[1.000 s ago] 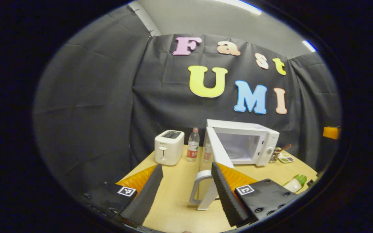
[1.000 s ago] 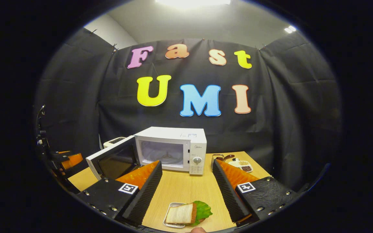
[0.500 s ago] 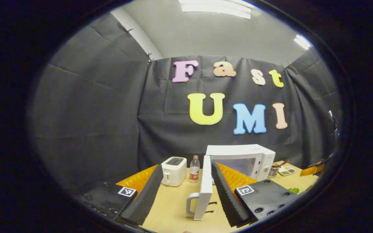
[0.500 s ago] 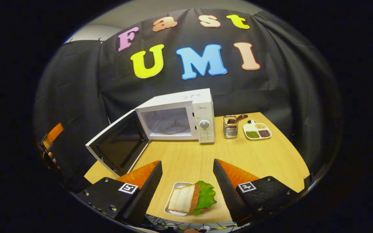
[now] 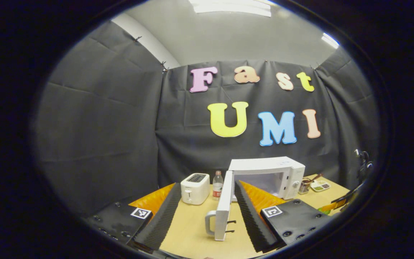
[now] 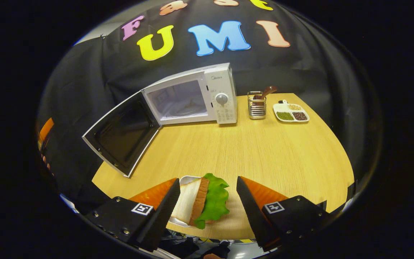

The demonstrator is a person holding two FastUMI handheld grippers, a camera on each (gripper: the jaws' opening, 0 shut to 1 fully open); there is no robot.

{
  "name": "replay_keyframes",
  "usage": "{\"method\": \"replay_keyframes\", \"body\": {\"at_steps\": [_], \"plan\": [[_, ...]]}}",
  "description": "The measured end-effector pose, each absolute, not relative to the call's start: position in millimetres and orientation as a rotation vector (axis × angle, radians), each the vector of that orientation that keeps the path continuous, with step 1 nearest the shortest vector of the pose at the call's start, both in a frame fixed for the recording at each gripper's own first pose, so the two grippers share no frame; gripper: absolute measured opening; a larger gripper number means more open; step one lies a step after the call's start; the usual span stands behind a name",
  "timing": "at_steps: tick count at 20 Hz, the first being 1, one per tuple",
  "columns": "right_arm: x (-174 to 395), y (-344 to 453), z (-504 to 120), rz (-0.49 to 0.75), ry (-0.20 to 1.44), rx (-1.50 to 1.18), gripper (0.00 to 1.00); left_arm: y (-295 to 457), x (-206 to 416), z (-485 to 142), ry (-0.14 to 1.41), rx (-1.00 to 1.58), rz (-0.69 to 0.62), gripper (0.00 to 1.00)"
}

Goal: Open the microwave oven with the left hand, put the food in, and close the microwave oven.

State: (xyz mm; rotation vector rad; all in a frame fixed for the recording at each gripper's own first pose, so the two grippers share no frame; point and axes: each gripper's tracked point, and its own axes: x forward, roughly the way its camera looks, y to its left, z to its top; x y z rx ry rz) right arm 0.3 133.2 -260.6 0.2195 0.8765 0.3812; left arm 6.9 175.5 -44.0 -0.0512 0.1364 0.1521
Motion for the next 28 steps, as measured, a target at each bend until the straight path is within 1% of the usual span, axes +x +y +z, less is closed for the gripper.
{"method": "replay_keyframes", "body": {"at_steps": [4, 5, 6, 7, 11, 12, 13, 14, 15, 16, 17, 18, 21, 23, 24, 25, 28], "plan": [[-5, 133, -281, 0.400, 0.955, 0.300, 0.96, 161, 1, -36, 0.133, -0.025, 0.164, 0.95], [-7, 136, -286, 0.411, 0.979, 0.336, 0.98, 158, -1, -37, 0.136, -0.023, 0.172, 0.95], [-8, 138, -290, 0.419, 1.003, 0.376, 0.94, 156, -2, -37, 0.141, -0.025, 0.180, 0.95], [-9, 140, -295, 0.427, 1.030, 0.414, 0.98, 152, -4, -38, 0.146, -0.028, 0.188, 0.95], [-17, 148, -311, 0.473, 1.147, 0.535, 0.96, 137, -9, -37, 0.147, -0.027, 0.214, 0.95], [-16, 152, -308, 0.487, 1.161, 0.586, 0.91, 133, -10, -38, 0.149, -0.022, 0.218, 0.95], [-18, 156, -308, 0.497, 1.182, 0.625, 0.83, 129, -11, -38, 0.151, -0.020, 0.223, 0.94], [-20, 157, -307, 0.504, 1.206, 0.655, 0.63, 126, -11, -37, 0.151, -0.022, 0.229, 0.95], [-23, 161, -308, 0.517, 1.232, 0.670, 0.64, 122, -10, -35, 0.146, -0.026, 0.232, 0.94], [-26, 163, -308, 0.539, 1.250, 0.668, 0.62, 118, -10, -34, 0.141, -0.030, 0.236, 0.94], [-24, 162, -302, 0.538, 1.241, 0.702, 0.61, 114, -9, -35, 0.138, -0.034, 0.241, 0.94], [-23, 163, -304, 0.557, 1.253, 0.696, 0.40, 113, -10, -32, 0.135, -0.037, 0.245, 0.95], [-23, 162, -295, 0.601, 1.215, 0.641, 0.40, 110, -11, -32, 0.128, -0.044, 0.258, 0.95], [-18, 162, -286, 0.597, 1.191, 0.646, 0.40, 110, -10, -33, 0.129, -0.044, 0.260, 0.95], [-13, 165, -279, 0.598, 1.176, 0.661, 0.43, 111, -9, -33, 0.129, -0.044, 0.260, 0.95], [-8, 168, -271, 0.599, 1.158, 0.677, 0.40, 112, -6, -35, 0.130, -0.045, 0.260, 0.95], [11, 181, -250, 0.608, 1.103, 0.690, 0.40, 115, 7, -40, 0.129, -0.074, 0.242, 0.95]]}}
